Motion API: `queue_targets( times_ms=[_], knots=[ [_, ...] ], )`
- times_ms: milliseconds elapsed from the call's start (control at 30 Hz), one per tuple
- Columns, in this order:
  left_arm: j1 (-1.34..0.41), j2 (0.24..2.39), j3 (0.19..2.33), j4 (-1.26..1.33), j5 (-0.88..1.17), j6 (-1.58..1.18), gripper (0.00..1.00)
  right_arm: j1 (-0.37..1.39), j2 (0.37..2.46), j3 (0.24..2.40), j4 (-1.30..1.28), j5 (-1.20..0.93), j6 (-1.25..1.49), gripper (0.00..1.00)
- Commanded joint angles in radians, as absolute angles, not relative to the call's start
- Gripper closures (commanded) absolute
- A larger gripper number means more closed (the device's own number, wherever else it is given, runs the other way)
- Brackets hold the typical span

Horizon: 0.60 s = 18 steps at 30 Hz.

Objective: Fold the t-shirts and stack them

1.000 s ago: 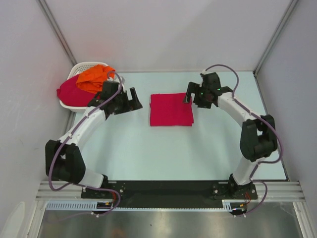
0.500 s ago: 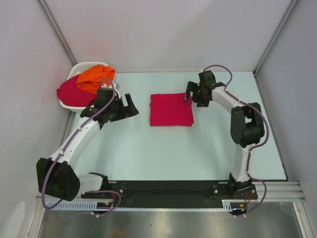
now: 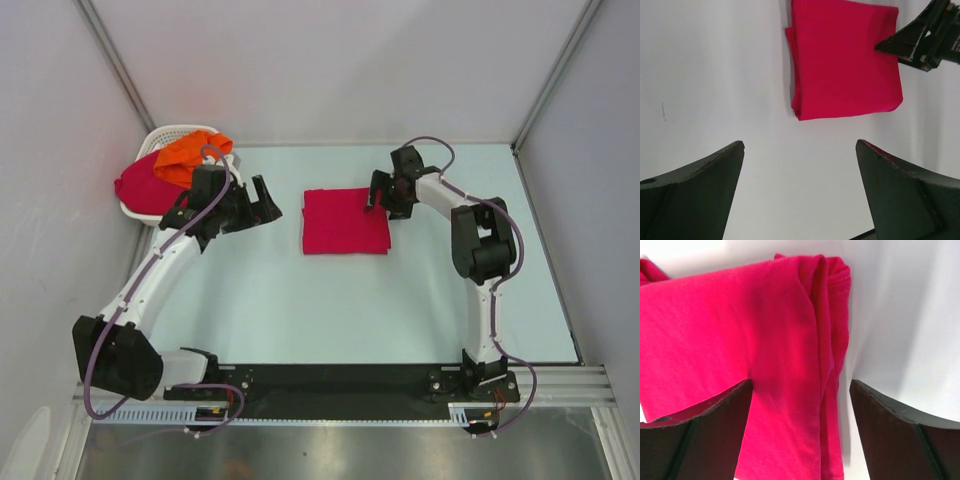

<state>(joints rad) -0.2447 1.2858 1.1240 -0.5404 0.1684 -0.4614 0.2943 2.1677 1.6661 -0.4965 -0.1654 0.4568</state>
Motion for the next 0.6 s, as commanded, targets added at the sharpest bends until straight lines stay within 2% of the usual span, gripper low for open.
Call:
queue_targets(
  times_ms=[0, 200, 400, 500, 567],
  knots=[
    [-0.245, 1.292, 1.195, -0.520, 0.186, -0.440, 0.00, 0.304, 2.189, 1.678, -0.471, -0.176, 0.454, 0.19],
    [-0.244, 1.304, 1.189, -0.523, 0.207, -0.448, 0.01, 0.308, 2.220, 1.678, -0.443, -0.175, 0.462, 0.26],
    [-0.244, 1.230, 1.177, -0.518, 0.172, -0.449, 0.01, 0.288, 2.240, 1.706, -0.446, -0.121, 0.422, 0.52],
    [-0.242, 1.204, 1.177, -0.518, 0.163, -0.437, 0.00, 0.259, 2.240, 1.713, -0.453, -0.127, 0.411, 0.76],
    [-0.242, 1.200, 1.172, -0.517, 0.161, -0.427, 0.01, 0.241, 2.240, 1.721, -0.449, -0.132, 0.390, 0.83]
  ],
)
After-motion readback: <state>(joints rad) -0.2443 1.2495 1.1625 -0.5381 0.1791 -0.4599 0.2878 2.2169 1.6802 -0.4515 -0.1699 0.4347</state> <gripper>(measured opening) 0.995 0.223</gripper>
